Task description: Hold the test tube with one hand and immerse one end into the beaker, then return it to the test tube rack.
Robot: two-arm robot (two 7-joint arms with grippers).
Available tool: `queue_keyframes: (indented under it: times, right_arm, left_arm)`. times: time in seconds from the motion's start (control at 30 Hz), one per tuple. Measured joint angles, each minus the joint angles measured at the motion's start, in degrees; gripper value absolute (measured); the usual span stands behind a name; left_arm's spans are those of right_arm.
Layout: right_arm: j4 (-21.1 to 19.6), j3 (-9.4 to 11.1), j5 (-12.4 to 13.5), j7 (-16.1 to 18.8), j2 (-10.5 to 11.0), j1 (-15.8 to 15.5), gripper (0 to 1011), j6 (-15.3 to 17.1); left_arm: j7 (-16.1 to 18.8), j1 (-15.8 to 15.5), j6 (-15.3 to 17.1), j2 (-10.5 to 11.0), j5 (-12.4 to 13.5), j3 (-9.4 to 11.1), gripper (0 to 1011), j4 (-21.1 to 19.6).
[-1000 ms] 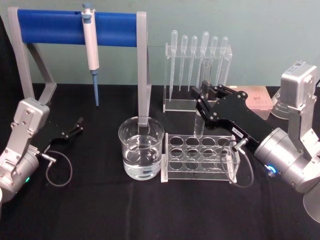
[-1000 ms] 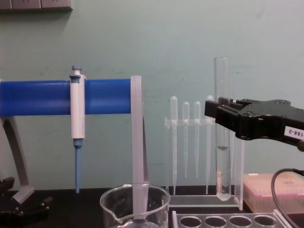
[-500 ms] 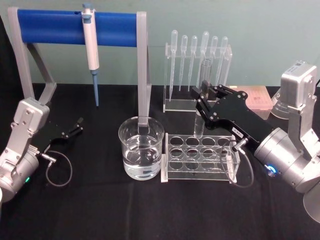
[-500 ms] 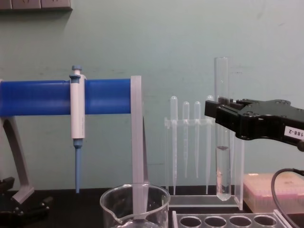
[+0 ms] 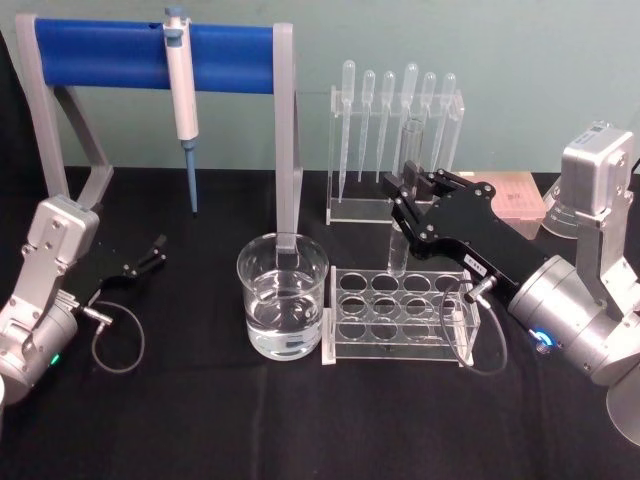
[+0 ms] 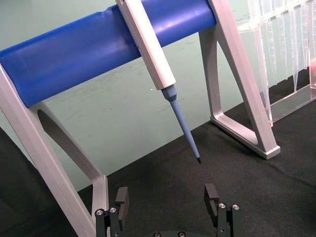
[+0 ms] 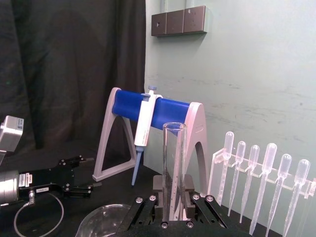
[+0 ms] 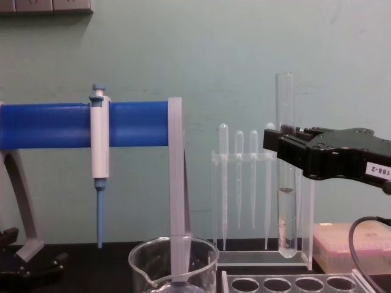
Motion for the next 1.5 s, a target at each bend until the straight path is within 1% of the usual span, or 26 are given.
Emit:
queue_keyframes:
  times: [1.5]
  right_arm:
    - [0.0, 0.0, 0.0, 0.0, 0.0, 0.0, 233, 0.0]
  left_arm:
    - [0.0, 0.0, 0.0, 0.0, 0.0, 0.0, 1000, 0.0]
